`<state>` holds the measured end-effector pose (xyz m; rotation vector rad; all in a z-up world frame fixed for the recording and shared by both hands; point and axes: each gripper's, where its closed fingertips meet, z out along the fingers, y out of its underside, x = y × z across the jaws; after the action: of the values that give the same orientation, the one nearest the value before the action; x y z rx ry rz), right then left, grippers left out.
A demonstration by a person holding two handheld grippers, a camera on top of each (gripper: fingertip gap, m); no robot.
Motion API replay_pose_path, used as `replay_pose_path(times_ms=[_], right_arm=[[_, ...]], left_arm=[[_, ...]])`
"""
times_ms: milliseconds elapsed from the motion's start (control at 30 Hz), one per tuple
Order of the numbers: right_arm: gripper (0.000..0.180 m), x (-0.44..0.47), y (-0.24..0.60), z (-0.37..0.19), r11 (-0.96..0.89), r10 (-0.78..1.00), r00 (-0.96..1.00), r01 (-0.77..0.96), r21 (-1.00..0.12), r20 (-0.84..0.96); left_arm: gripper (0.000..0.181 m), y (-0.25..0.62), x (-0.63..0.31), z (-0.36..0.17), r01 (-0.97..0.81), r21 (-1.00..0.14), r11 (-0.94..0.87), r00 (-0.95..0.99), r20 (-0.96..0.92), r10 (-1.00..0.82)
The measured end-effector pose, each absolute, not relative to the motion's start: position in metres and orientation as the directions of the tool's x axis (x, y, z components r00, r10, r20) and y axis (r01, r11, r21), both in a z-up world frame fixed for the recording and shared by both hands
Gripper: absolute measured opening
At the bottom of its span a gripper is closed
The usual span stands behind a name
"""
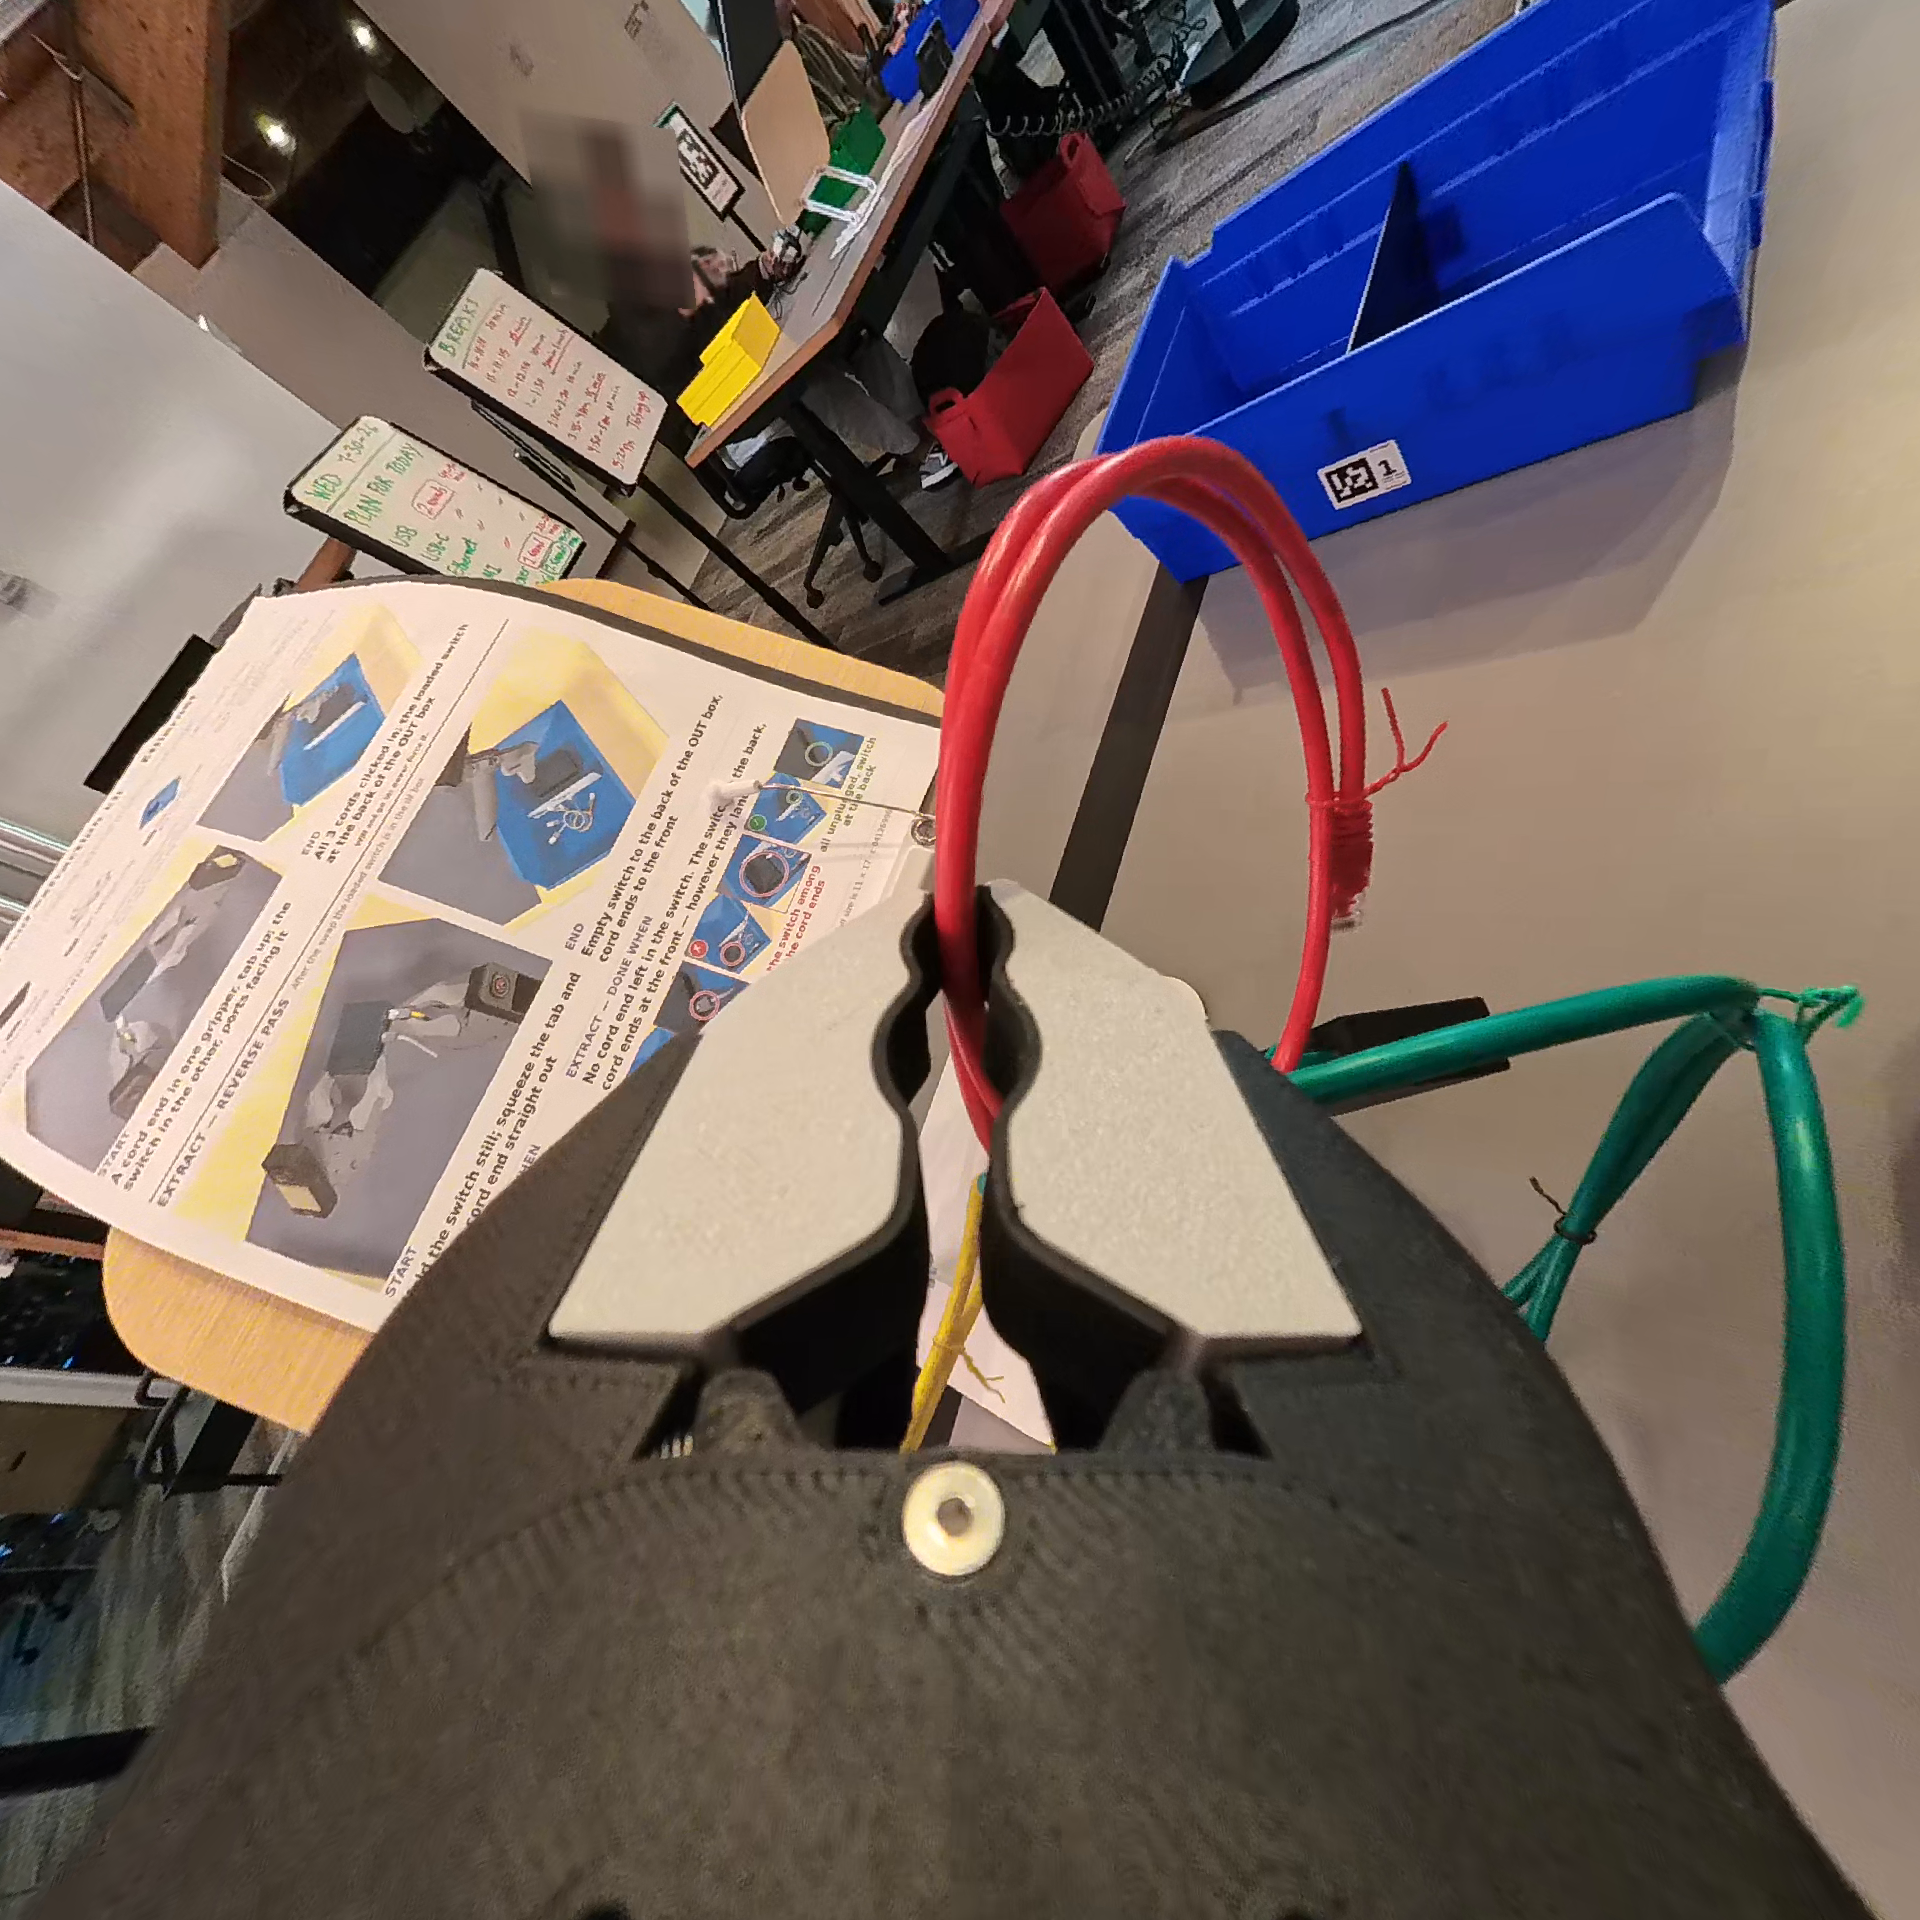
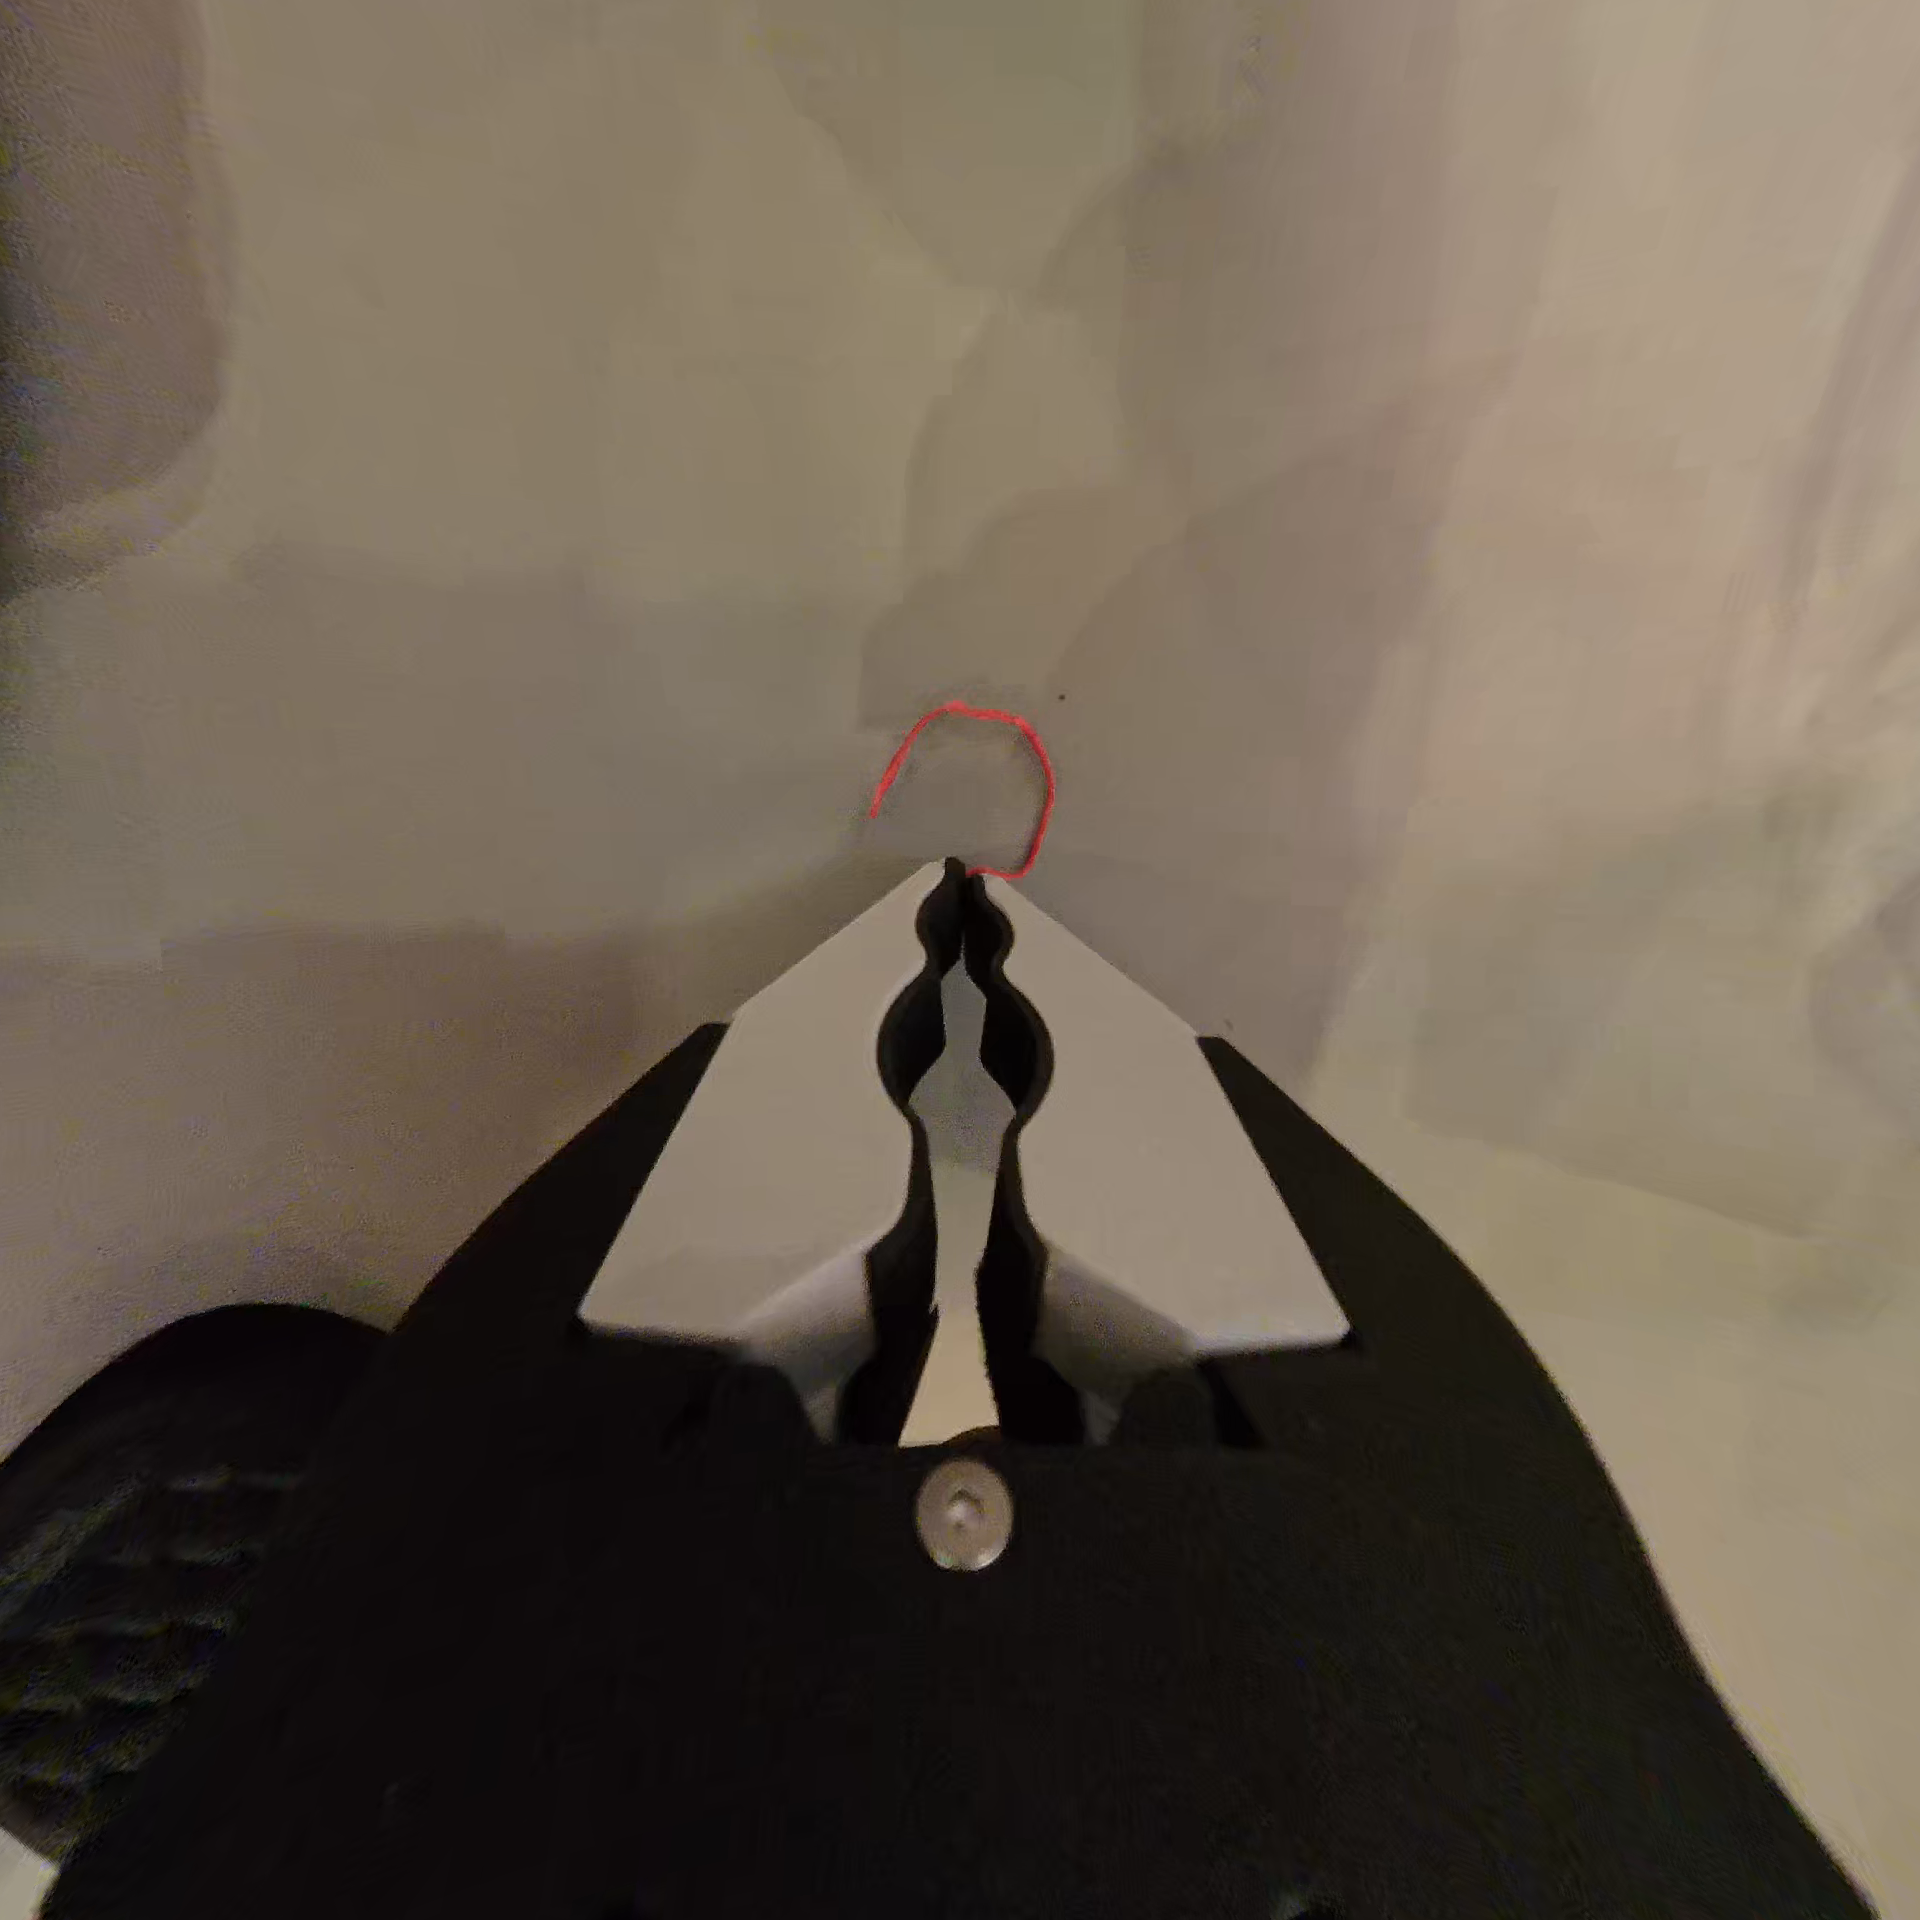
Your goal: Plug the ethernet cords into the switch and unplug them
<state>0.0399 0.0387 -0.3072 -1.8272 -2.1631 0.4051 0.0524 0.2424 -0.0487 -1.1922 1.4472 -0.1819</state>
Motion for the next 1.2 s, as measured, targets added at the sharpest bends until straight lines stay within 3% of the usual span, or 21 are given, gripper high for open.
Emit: replay_pose_path(times_ms=[367, 700, 867, 1200], right_arm=[[0.000, 0.054, 0.069, -0.190, 0.143, 0.947, 0.056, 0.808, -0.571, 0.318], [0.000, 0.082, 0.126, -0.078, 0.216, 0.795, 0.259, 0.725, -0.655, 0.549], [0.000, 0.087, 0.147, -0.040, 0.285, 0.702, 0.294, 0.719, -0.634, 0.649], [0.000, 0.084, 0.179, 0.003, 0.397, 0.525, 0.157, 0.824, -0.404, 0.837]], left_arm=[[0.005, 0.246, 0.051, -0.049, -0.527, -0.708, 0.471, 0.229, -0.651, -0.723], [0.005, 0.243, 0.061, -0.051, -0.498, -0.704, 0.507, 0.223, -0.669, -0.709], [0.005, 0.242, 0.064, -0.051, -0.475, -0.702, 0.530, 0.221, -0.678, -0.701], [0.005, 0.216, 0.061, -0.044, -0.402, -0.680, 0.612, 0.115, -0.701, -0.704]])
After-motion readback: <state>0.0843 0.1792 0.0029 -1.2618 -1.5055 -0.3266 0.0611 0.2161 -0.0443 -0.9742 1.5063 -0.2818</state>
